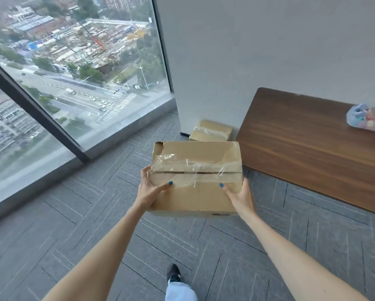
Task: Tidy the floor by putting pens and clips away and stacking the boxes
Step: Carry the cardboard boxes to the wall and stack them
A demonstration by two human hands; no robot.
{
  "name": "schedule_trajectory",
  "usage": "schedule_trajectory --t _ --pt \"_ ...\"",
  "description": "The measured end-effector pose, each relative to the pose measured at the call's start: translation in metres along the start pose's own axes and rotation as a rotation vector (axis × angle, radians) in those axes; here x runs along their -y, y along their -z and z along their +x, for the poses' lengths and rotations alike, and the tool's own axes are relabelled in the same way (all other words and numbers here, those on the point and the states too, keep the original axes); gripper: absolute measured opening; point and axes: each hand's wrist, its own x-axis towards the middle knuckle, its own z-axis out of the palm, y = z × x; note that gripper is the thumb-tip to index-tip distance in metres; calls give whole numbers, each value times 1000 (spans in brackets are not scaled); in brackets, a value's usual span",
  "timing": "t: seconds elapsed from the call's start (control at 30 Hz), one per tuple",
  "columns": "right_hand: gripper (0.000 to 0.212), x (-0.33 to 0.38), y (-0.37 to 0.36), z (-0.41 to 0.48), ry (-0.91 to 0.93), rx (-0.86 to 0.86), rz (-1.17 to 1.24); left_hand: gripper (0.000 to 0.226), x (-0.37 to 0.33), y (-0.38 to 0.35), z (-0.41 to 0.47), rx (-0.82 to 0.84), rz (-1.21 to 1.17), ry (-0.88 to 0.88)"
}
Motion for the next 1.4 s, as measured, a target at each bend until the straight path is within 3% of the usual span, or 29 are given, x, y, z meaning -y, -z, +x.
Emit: schedule_trajectory --t 0.23,0.47,0.6,0.73,0.9,1.1,1.4 --pt "83 102 -115 65 83 -5 -20 107 -8 116 115 -29 -35 -53" --pt "77 156 -146 143 93 -73 9 91 -40 135 226 18 -43 -119" --pt "81 165 -139 201 48 -121 1 89 -62 109 289 70 -33 -130" --pt "68 170 -133 276 30 -153 33 88 -88 75 362 137 -24 -155" --pt "79 162 -137 380 -23 -199 54 86 -104 24 465 171 -7 -159" --pt "66 107 -150 505 -47 -257 55 90 -71 -59 591 264 13 -165" --pt "69 -33 -180 631 -69 -412 39 91 18 -184 727 435 14 -187"
